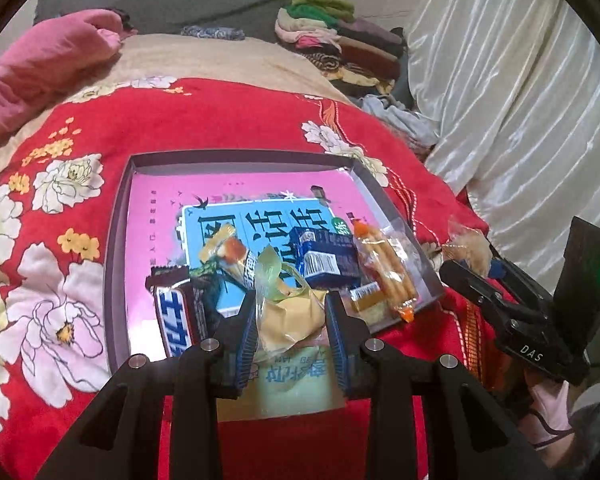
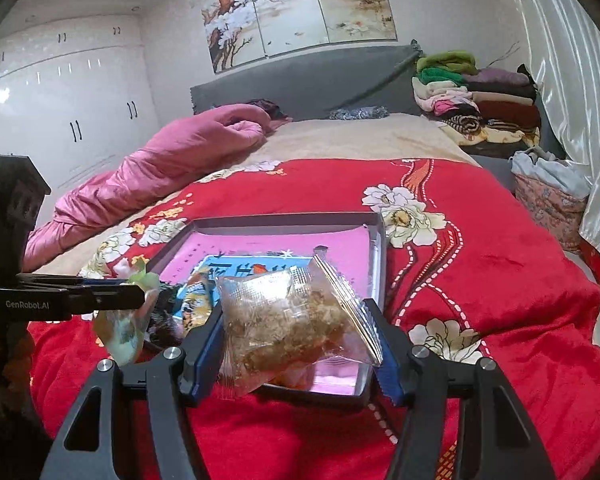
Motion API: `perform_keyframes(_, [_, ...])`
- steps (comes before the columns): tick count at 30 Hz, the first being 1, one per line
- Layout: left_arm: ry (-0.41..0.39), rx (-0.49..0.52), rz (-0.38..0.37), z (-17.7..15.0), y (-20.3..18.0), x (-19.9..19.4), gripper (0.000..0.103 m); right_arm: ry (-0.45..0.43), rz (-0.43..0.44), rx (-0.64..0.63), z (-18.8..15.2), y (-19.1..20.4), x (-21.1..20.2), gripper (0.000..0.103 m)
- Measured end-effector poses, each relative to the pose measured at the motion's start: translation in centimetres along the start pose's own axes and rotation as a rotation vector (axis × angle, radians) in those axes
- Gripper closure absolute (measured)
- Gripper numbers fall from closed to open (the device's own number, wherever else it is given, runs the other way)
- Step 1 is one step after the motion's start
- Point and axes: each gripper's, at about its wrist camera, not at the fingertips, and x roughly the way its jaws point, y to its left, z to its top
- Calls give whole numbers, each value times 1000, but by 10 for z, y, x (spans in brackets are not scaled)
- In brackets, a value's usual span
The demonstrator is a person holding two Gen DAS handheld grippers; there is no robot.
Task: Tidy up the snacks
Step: 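Carry the pastry bag with the left tool while the right tool carries the cake bag into the tray, then open both tools to release the bags in the tray and withdraw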
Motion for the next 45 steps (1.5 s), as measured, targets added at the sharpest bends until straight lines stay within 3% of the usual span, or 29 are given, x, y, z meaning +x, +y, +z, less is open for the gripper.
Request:
perform_keyframes(16, [-19,-26,46,12,15,22,70,80,-70,11,-7,-16,30,39])
perform_keyframes(32, [-7,-31,39,11,18,31,68,108,-39,50,-11,-21,39,35])
perform_keyframes(36, [-9,-27,35,11,17,30,55,103,-26,54,-11,-20,37,33])
perform_keyframes(42, [-19,-24,23,11,14,23,45,88,0,35,-10,-14,32,22])
perform_keyframes(45, [-22,-24,19,11,12,18,40,73,-1,14,-9,-9,28,22])
